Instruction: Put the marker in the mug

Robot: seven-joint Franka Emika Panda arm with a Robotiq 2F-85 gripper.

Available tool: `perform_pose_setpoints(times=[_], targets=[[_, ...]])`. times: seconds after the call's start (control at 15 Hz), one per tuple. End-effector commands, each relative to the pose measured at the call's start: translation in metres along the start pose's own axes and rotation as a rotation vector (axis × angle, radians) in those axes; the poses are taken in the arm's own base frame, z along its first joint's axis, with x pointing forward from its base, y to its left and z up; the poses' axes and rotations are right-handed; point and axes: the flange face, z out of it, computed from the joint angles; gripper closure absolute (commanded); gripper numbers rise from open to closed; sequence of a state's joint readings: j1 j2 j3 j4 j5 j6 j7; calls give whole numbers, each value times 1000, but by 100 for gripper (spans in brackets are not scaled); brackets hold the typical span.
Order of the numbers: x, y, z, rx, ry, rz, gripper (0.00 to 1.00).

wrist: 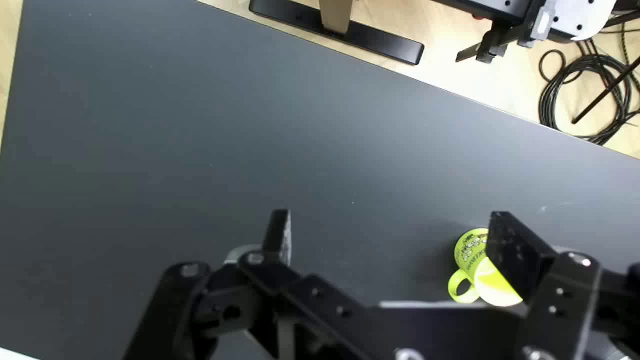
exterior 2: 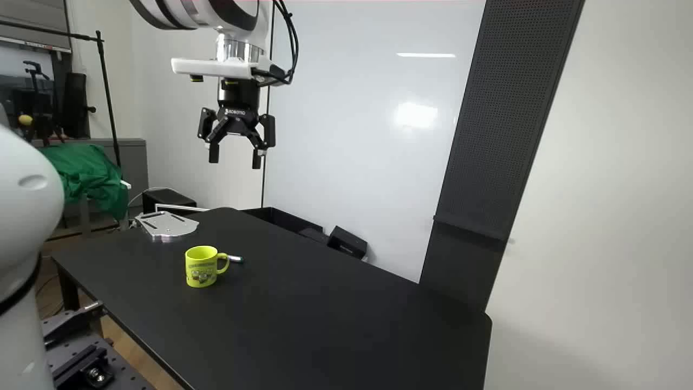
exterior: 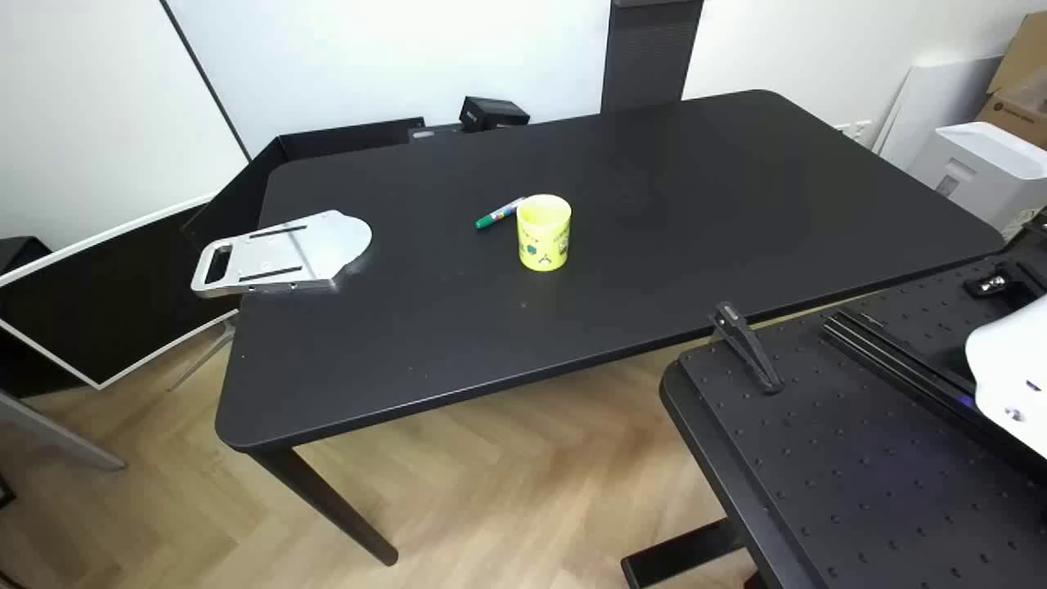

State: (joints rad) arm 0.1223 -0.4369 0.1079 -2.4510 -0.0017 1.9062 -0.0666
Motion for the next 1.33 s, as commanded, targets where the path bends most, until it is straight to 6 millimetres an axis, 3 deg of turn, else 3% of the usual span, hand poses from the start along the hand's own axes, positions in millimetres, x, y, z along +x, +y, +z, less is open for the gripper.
perform_pose_setpoints(times=[0.0, 0.87, 1.07, 1.27], targets=[[0, 0, 0, 0, 1, 0, 0], [0, 0, -1, 0, 4, 0, 0], [9, 2, -6, -4, 40, 24, 0], [18, 3, -12, -56, 80, -66, 0]])
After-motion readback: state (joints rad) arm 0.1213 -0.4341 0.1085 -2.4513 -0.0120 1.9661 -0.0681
